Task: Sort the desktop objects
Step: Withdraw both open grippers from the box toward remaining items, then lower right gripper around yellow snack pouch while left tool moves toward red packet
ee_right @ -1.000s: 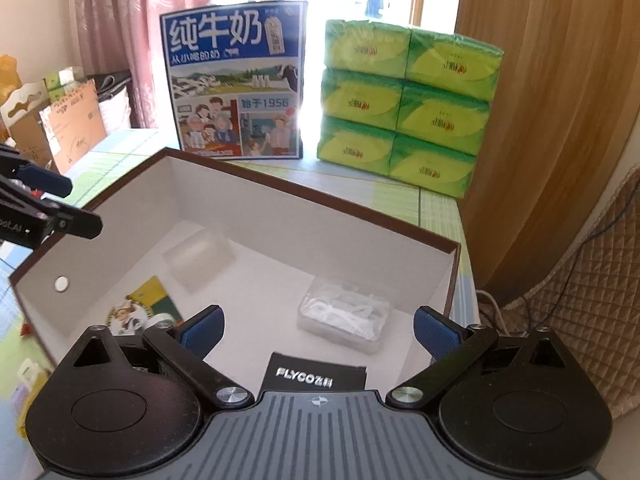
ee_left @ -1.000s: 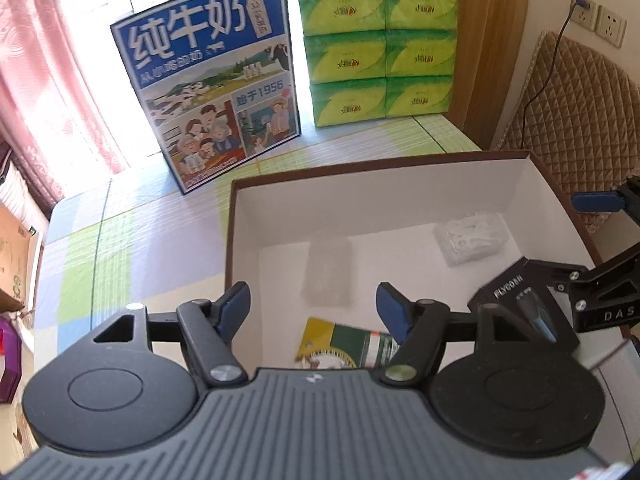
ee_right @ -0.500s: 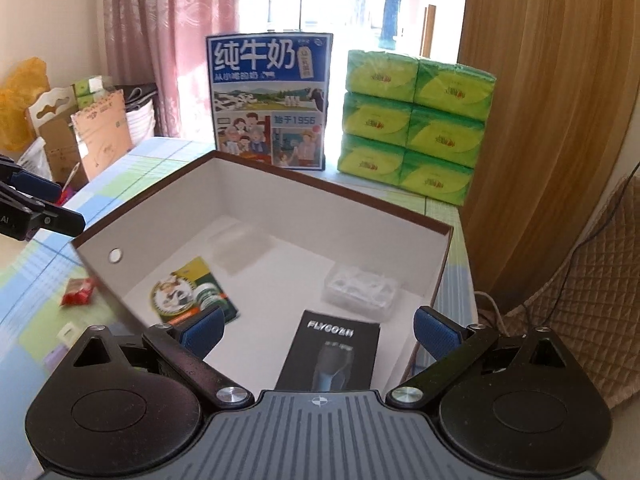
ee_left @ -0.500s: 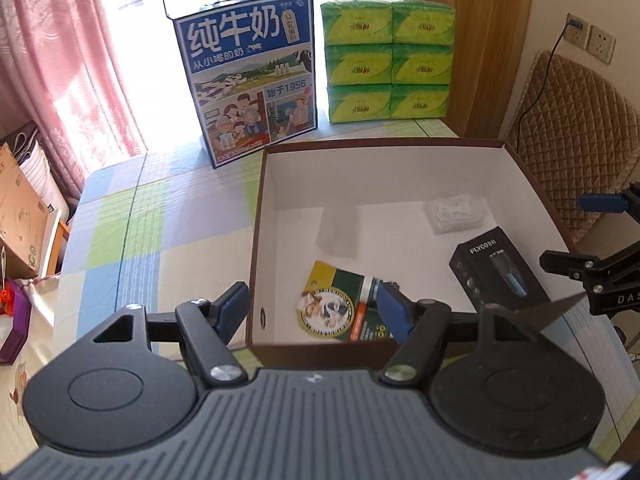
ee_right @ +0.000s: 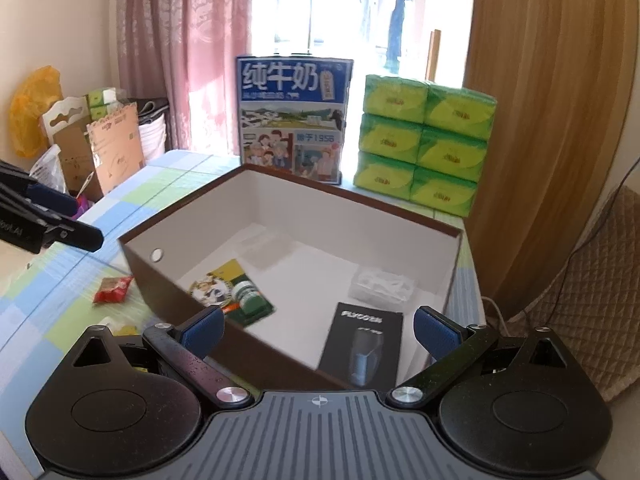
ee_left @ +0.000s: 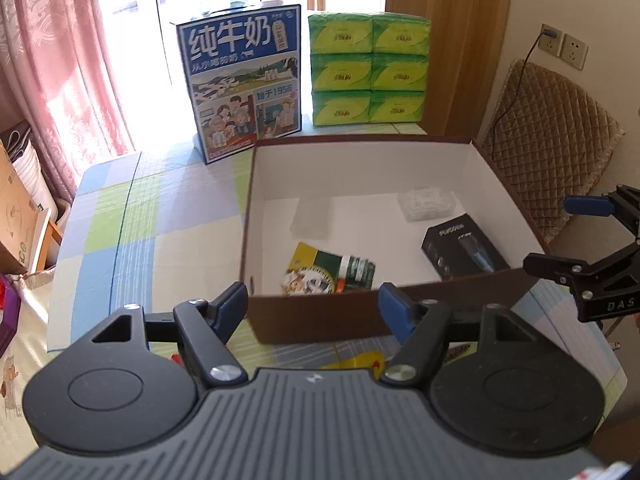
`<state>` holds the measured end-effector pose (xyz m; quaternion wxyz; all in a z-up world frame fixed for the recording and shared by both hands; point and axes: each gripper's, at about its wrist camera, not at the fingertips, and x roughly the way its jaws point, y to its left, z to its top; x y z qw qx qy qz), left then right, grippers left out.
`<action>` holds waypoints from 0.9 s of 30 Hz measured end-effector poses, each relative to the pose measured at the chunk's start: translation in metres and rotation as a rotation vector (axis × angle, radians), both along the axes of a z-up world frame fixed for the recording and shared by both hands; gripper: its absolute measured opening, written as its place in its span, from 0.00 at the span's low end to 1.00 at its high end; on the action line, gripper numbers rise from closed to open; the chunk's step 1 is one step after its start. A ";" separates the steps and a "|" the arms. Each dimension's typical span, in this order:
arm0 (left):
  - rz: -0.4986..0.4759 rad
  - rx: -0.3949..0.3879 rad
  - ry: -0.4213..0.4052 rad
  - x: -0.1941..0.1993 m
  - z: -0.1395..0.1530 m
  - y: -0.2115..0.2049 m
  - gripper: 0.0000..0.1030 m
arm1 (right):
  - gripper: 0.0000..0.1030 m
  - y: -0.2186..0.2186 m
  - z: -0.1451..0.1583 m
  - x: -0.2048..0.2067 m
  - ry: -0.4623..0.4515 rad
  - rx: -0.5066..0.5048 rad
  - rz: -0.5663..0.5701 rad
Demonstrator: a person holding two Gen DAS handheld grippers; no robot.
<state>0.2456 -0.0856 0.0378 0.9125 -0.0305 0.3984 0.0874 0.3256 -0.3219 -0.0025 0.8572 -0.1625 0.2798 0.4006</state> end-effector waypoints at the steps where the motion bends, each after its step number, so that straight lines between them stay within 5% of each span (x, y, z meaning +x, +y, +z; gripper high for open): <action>1: 0.004 0.001 0.005 -0.004 -0.002 0.003 0.67 | 0.96 0.002 -0.002 -0.007 -0.009 -0.007 0.011; 11: 0.122 -0.035 0.101 -0.051 -0.036 0.058 0.67 | 0.96 0.043 -0.050 -0.059 0.010 -0.107 0.145; 17: 0.200 -0.041 0.135 -0.075 -0.046 0.090 0.67 | 0.96 0.068 -0.070 -0.062 0.258 -0.050 0.125; 27: 0.226 -0.063 0.162 -0.088 -0.056 0.124 0.67 | 0.96 0.107 -0.116 -0.041 0.623 0.037 -0.096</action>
